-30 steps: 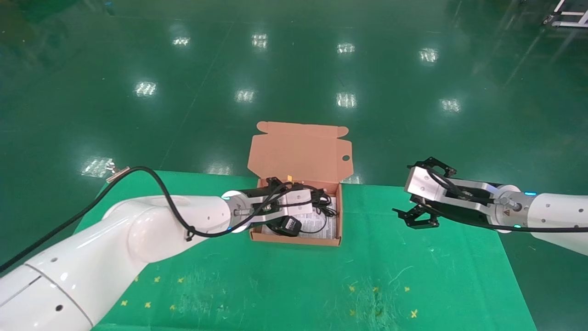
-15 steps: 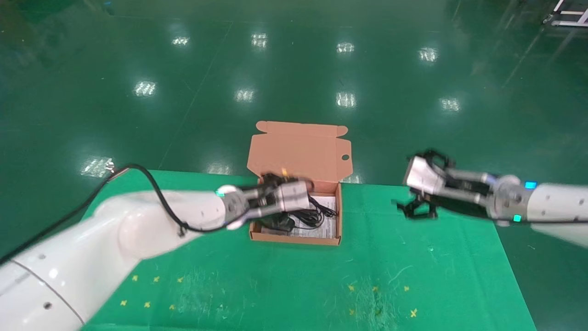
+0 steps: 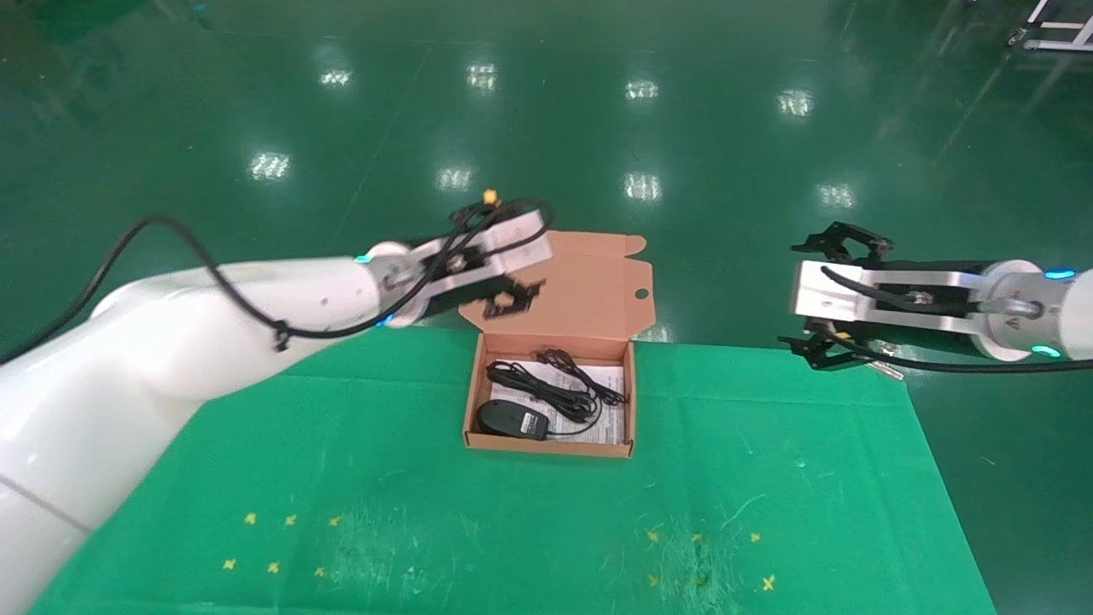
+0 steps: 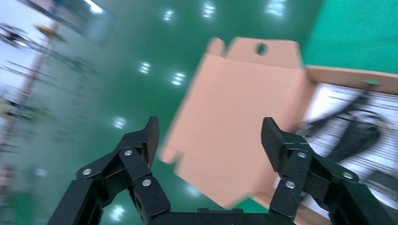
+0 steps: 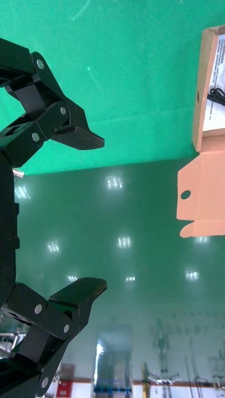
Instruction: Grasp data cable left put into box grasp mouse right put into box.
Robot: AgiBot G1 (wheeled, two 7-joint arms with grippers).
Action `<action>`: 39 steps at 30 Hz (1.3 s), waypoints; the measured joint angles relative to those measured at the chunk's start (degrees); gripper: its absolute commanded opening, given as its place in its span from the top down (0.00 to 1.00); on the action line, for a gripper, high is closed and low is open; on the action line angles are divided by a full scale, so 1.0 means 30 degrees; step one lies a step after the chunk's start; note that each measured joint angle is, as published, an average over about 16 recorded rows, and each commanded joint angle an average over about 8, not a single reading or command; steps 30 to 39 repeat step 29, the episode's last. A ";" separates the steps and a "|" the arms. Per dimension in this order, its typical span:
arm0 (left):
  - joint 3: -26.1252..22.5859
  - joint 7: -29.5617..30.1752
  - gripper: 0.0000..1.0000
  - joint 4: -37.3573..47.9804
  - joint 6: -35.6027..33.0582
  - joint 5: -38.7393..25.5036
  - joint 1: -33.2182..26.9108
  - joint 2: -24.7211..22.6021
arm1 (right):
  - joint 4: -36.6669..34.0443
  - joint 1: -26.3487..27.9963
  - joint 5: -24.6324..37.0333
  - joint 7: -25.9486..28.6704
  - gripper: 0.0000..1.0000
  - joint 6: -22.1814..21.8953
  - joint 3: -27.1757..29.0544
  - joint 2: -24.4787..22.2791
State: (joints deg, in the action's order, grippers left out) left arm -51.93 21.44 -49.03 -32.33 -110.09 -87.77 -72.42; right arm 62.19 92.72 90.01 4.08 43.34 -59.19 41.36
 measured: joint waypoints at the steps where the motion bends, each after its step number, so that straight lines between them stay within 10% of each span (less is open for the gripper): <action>1: 0.0161 -0.0035 0.00 -0.0113 -0.0236 0.0309 0.0108 0.0170 | 0.0065 -0.0089 -0.0124 0.0038 0.00 0.0232 0.0160 -0.0041; 22: 0.4575 -0.1348 0.00 -0.3128 -0.6792 0.8697 0.3325 0.4766 | 0.1436 -0.3828 -0.5898 0.0838 0.00 0.5329 0.5346 -0.0803; 39: 0.5326 -0.1573 0.00 -0.3641 -0.7909 1.0124 0.3875 0.5548 | 0.1669 -0.4475 -0.6900 0.0975 0.00 0.6196 0.6238 -0.0933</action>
